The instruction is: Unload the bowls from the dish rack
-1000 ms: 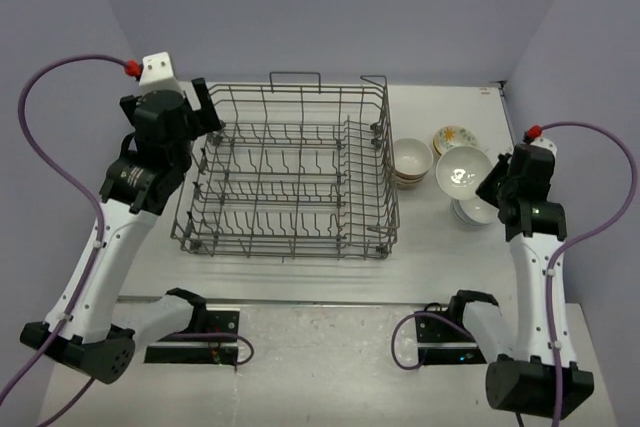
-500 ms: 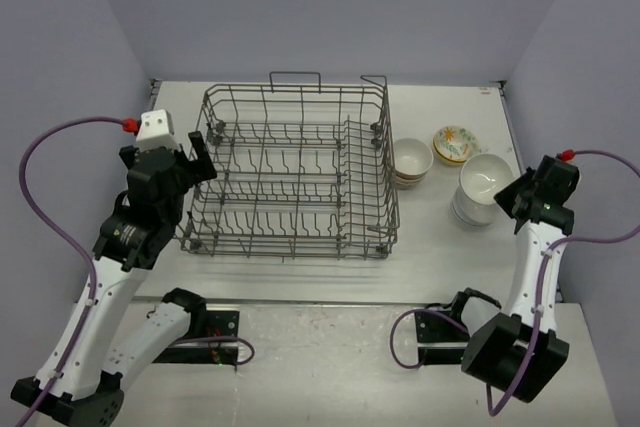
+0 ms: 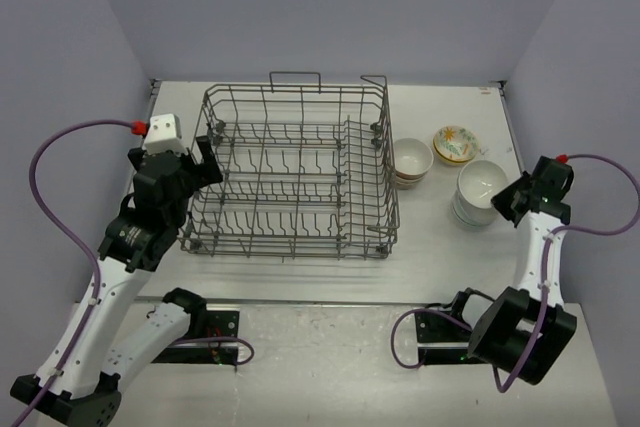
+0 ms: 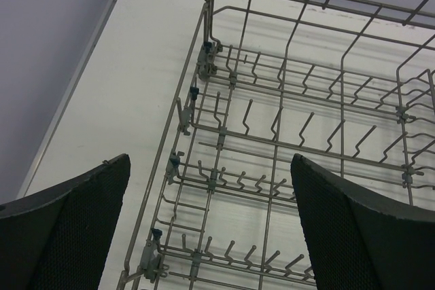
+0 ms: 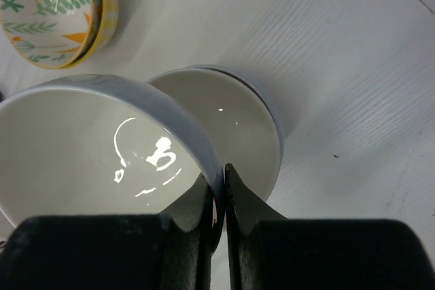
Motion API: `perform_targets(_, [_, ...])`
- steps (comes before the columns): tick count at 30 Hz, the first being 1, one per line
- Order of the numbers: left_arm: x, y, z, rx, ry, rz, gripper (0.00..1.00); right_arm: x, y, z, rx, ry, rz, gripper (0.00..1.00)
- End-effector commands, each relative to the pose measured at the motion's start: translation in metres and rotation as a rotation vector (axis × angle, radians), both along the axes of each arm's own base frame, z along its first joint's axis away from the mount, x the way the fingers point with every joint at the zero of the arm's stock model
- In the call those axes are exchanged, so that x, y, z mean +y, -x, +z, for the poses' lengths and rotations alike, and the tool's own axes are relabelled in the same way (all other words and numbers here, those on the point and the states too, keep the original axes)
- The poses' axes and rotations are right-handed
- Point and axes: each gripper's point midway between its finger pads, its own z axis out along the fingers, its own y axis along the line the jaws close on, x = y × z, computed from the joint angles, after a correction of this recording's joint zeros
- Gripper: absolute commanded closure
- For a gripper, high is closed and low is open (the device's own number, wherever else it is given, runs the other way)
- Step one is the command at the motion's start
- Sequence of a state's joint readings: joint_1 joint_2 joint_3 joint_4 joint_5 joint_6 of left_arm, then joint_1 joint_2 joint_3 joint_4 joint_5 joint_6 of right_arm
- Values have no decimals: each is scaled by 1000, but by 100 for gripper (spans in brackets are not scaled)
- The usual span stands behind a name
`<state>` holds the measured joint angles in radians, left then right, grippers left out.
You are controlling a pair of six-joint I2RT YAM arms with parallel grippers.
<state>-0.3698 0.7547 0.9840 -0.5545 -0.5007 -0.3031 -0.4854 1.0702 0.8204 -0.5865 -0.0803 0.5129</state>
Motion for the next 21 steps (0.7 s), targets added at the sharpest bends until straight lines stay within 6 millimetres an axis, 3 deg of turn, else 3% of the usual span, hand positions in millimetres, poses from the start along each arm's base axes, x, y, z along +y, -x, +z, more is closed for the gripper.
perform_targets(1, [-6,-4,14,-56,18,-27,0,-7,-11,2,-29,8,-12,100])
perform_targets(14, [-8,-4,10,-47,10,-48,0,-8,5,-25,145,75,-19,100])
perform_targets(21, [-9,-2,13,-64,14,-56,0,-8,6,-29,190,96,-14,100])
